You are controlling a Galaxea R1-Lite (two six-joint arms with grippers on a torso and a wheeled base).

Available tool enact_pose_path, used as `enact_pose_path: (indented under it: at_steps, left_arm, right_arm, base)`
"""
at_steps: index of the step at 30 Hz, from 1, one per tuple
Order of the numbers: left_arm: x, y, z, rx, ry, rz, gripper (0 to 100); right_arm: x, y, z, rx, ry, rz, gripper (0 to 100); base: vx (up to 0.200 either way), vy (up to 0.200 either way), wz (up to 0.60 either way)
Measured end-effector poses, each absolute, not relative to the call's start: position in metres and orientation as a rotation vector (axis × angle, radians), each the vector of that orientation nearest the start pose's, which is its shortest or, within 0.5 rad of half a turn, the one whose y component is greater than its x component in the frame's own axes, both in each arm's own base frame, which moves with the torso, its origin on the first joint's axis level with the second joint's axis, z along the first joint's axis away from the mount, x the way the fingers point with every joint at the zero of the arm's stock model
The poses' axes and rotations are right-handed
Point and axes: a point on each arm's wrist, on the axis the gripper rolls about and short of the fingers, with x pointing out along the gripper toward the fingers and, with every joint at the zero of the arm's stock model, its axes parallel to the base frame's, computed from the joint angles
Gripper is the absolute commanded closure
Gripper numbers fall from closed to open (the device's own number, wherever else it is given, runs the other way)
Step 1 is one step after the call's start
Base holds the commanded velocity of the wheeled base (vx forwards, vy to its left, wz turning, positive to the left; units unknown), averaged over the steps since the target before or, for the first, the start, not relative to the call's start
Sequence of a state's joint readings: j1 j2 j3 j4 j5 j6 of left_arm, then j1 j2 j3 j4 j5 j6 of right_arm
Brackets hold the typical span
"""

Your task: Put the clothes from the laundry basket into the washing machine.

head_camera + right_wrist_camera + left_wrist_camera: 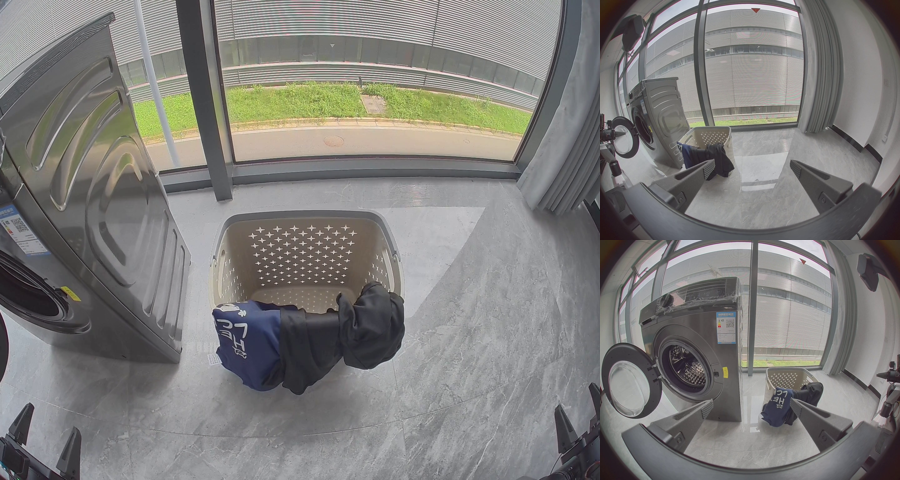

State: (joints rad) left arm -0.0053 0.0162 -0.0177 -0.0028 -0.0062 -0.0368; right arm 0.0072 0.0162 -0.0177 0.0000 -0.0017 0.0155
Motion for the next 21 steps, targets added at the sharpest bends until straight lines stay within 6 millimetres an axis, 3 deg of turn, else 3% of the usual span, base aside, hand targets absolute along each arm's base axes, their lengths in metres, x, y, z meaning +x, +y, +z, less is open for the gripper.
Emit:
enact_pose_path:
  at_steps: [14,21]
  left_arm:
    - [-0.023,0.000,0.081,-0.037,-0.004,-0.012,0]
    - [-0.023,0.000,0.081,-0.037,-0.004,-0.012,0]
  right_arm:
    - [-0.023,0.000,0.084,0.022,-0.023,0.009,0]
    - [-0.032,0.001,0.122,0.042,-0.090,0.068,0]
  base:
    - [0.000,0.000,0.00]
    - [0.000,0.000,0.00]
